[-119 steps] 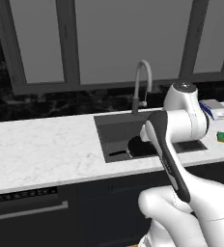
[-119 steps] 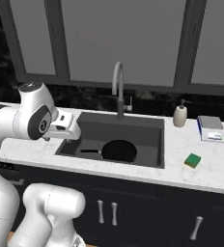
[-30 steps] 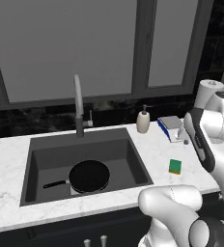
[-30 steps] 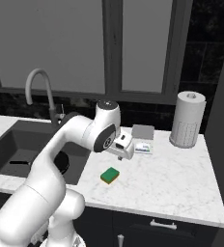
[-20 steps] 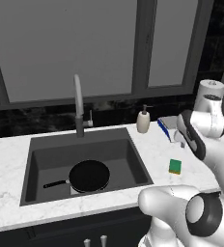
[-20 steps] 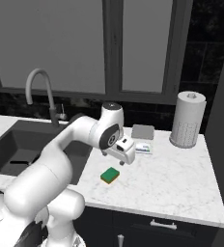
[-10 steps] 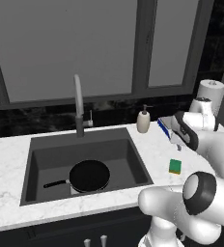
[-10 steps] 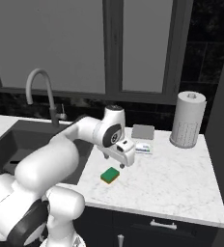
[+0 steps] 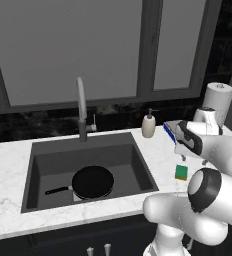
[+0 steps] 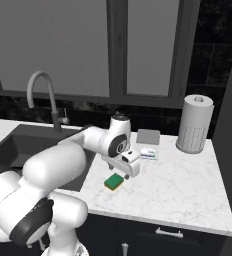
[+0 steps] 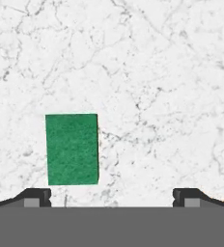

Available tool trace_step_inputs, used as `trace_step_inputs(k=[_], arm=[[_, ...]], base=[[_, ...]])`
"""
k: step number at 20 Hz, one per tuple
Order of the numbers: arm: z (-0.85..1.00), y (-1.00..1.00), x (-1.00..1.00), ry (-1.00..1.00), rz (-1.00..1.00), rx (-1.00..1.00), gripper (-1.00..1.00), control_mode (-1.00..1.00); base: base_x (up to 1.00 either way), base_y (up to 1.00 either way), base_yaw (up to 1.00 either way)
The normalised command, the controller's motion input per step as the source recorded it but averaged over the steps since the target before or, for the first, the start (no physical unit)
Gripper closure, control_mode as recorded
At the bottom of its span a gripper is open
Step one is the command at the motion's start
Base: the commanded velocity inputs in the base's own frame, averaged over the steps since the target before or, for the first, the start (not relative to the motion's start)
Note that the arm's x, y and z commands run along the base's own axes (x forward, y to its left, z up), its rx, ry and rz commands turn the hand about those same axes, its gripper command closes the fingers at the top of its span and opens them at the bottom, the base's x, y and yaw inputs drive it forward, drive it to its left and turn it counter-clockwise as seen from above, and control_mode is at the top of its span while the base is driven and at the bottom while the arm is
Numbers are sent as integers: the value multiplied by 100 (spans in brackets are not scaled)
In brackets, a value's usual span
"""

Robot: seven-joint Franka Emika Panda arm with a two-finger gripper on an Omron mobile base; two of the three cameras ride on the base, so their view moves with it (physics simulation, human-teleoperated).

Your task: Pick the pan and sponge and place them into the sink. Then turn on the water.

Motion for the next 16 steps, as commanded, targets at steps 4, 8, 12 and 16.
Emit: trace_step_inputs(k=[4,8,12,16], arm=[[-34,11,19,0,0,0,-100,-100],[-28,14,30,3,0,0,-100,-100],[-19,4,22,1,0,0,-100,-100],[-20,0,13,1,0,0,-100,-100]], base=[[0,0,0],[0,0,0],[0,0,0],[0,0,0]])
